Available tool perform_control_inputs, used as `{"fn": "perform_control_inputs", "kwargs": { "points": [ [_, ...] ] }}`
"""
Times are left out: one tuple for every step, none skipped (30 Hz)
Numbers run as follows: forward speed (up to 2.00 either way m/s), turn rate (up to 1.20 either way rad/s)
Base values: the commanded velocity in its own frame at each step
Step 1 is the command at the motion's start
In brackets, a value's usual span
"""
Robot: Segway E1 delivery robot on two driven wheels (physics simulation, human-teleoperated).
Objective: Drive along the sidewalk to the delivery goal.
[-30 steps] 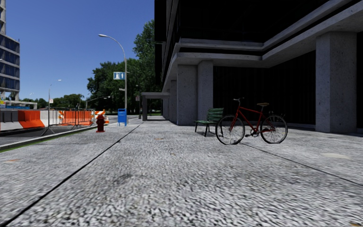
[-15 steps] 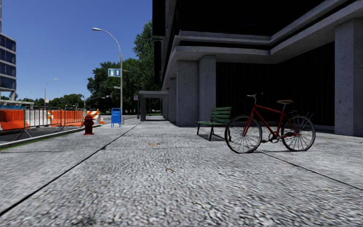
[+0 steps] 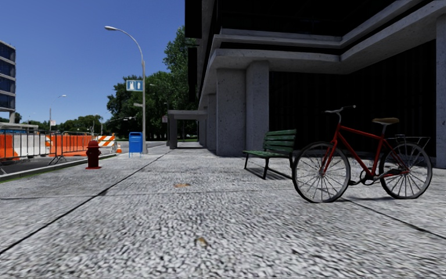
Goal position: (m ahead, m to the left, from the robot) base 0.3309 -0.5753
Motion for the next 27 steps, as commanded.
{"fn": "perform_control_inputs", "kwargs": {
  "points": [
    [1.38, 0.00],
    [1.35, 0.00],
    [1.33, 0.00],
    [1.33, 0.00],
    [1.29, 0.00],
    [1.26, 0.00],
    [1.25, -0.07],
    [1.25, -0.07],
    [1.25, -0.11],
    [1.24, -0.12],
    [1.22, -0.12],
    [1.22, -0.12],
    [1.03, 0.00],
    [0.69, 0.00],
    [0.00, 0.00],
    [0.00, 0.00],
    [0.00, 0.00],
    [0.00, 0.00],
    [0.00, 0.00],
    [0.00, 0.00],
    [0.00, 0.00],
    [0.00, 0.00],
    [0.00, 0.00],
    [0.00, 0.00],
    [0.00, 0.00],
    [0.00, 0.00],
    [0.00, 0.00]
  ]
}}
